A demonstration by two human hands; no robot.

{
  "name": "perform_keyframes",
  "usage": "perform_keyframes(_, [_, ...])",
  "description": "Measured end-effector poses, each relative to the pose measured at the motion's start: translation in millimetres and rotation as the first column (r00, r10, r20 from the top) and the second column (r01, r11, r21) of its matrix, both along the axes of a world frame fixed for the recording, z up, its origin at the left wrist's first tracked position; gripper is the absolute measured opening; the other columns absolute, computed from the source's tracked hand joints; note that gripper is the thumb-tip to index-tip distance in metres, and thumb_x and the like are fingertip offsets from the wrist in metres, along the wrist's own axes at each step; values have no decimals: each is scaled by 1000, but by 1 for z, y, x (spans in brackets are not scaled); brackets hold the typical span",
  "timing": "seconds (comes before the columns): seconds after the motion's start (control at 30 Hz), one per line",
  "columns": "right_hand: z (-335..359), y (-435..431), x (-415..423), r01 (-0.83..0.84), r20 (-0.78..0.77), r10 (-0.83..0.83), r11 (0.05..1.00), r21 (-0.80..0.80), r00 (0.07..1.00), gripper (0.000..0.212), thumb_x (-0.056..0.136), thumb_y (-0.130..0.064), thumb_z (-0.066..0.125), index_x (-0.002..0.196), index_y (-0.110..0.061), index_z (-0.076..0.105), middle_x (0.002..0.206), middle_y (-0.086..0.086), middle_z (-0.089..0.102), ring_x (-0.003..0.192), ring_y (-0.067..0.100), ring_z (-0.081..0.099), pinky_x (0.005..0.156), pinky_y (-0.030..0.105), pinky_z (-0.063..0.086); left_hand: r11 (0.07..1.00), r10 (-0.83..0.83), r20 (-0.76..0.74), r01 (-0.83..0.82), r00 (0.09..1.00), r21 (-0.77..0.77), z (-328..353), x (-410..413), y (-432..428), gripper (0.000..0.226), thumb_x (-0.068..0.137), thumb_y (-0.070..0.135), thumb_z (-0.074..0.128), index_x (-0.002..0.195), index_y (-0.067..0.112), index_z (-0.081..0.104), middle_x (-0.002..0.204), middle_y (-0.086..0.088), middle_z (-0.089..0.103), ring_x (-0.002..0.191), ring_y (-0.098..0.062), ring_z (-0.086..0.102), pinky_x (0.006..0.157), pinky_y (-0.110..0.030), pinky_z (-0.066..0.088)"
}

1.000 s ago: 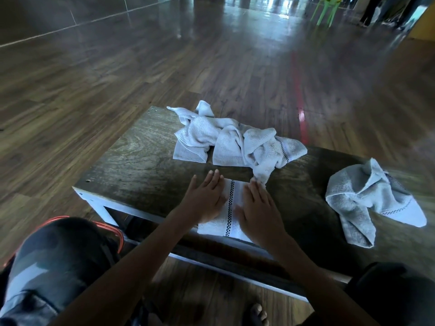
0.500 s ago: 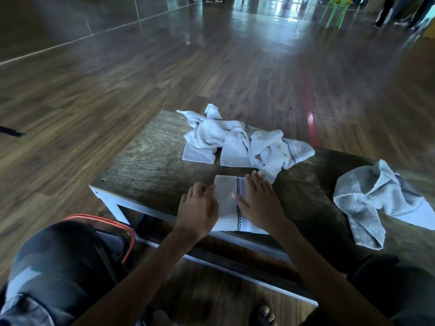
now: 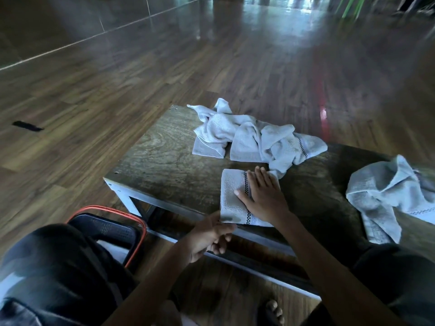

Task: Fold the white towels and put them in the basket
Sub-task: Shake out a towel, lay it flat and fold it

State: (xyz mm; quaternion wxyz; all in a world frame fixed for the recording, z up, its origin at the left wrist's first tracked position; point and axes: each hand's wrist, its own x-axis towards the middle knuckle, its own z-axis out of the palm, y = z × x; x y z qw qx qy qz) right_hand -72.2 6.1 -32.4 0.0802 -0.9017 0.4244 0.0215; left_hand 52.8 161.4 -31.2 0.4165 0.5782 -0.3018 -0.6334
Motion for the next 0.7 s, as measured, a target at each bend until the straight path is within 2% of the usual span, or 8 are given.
perform_keyframes(0.1, [-2, 0, 0, 5, 12, -5, 999, -39, 1000, 86, 87, -72, 7, 152, -15, 2, 159, 9, -5, 146, 19, -10, 118, 37, -7, 1000, -10, 68, 10, 998, 5, 3, -2, -3, 22, 90, 29, 64, 106, 17, 58, 71, -2, 62, 49, -18, 58, 44, -23, 43])
perform_keyframes(0.17, [-4, 1, -1, 8, 21, -7, 998, -67, 1000, 88, 83, -72, 1, 152, -16, 4, 160, 8, -2, 146, 18, -8, 117, 35, -7, 1000, -18, 91, 20, 996, -17, 3, -2, -3, 24, 90, 32, 64, 106, 14, 58, 82, -7, 69, 63, -25, 68, 53, -29, 52])
perform_keyframes(0.23, [-5, 1, -3, 14, 31, -12, 997, -74, 999, 82, 87, -69, 7, 152, -18, 5, 160, 7, -1, 147, 18, -6, 116, 35, -7, 999, -5, 81, 8, 997, -44, 0, -2, -1, 29, 89, 32, 65, 110, 13, 59, 92, -9, 72, 78, -28, 72, 63, -33, 57])
perform_keyframes(0.33, [-5, 0, -3, 20, 26, -18, 997, -75, 1000, 78, 91, -66, 13, 152, -19, 4, 160, 6, -1, 147, 17, -6, 118, 36, -6, 993, 61, 67, -54, 996, -103, -6, -3, 2, 30, 86, 24, 68, 114, 15, 61, 99, -7, 74, 90, -24, 71, 70, -35, 59])
perform_keyframes(0.5, [-3, -3, 0, 42, 4, -42, 999, -27, 999, 83, 85, -70, 4, 152, -22, -1, 160, 5, -6, 146, 17, -10, 118, 36, -7, 970, 196, 38, -188, 980, -152, -9, -5, 6, 22, 81, 13, 73, 100, 10, 63, 97, -5, 74, 93, -19, 70, 72, -29, 57])
perform_keyframes(0.6, [-3, -2, 0, 53, -2, -53, 998, -34, 999, 79, 88, -68, 7, 151, -21, -1, 160, 6, -6, 146, 17, -10, 119, 37, -6, 960, 248, 36, -240, 968, -144, -12, -7, 5, 23, 81, 13, 74, 97, 6, 60, 94, -11, 74, 92, -21, 71, 77, -33, 58])
perform_keyframes(0.7, [-4, -1, 2, 59, 2, -59, 997, -47, 998, 80, 87, -68, 5, 151, -21, -1, 160, 6, -5, 146, 18, -9, 119, 39, -5, 952, 280, 46, -271, 959, -145, -12, -9, 4, 22, 83, 19, 71, 95, 6, 58, 88, -11, 74, 88, -20, 72, 74, -30, 57])
